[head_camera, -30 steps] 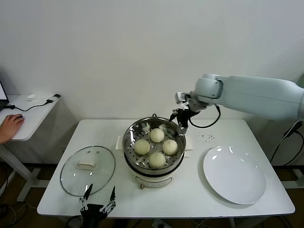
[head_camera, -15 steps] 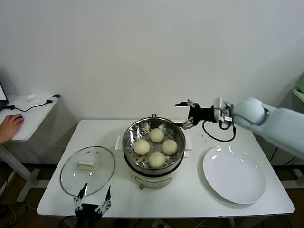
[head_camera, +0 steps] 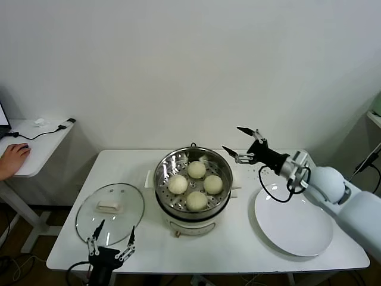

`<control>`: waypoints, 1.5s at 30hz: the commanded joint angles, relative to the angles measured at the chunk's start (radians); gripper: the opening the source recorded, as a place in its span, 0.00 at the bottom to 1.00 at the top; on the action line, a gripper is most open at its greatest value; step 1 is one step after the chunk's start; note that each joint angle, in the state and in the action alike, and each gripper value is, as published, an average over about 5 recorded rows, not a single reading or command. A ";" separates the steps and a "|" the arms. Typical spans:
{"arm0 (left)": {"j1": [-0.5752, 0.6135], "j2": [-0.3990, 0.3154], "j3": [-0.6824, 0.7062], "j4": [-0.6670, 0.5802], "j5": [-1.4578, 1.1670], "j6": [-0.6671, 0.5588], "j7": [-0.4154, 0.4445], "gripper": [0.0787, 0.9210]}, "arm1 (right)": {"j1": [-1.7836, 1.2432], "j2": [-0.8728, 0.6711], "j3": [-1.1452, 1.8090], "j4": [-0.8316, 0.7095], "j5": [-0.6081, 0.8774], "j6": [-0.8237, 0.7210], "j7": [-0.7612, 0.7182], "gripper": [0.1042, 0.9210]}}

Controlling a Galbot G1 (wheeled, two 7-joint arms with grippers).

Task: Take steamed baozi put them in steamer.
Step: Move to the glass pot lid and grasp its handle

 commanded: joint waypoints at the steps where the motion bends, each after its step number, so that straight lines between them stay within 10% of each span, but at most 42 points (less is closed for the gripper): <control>1: -0.047 0.012 -0.141 0.007 0.815 -0.112 0.017 0.88 | -0.713 0.227 0.737 0.092 -0.079 -0.023 0.053 0.88; 9: -0.146 0.028 -0.174 0.136 1.299 -0.106 -0.063 0.88 | -0.815 0.334 0.820 0.056 -0.083 -0.018 0.047 0.88; 21: -0.402 0.056 -0.165 0.495 1.369 -0.104 -0.266 0.88 | -0.829 0.374 0.825 -0.009 -0.140 0.006 0.049 0.88; 45: -0.686 0.130 -0.167 0.819 1.317 -0.088 -0.285 0.88 | -0.910 0.412 0.890 -0.047 -0.187 0.039 0.025 0.88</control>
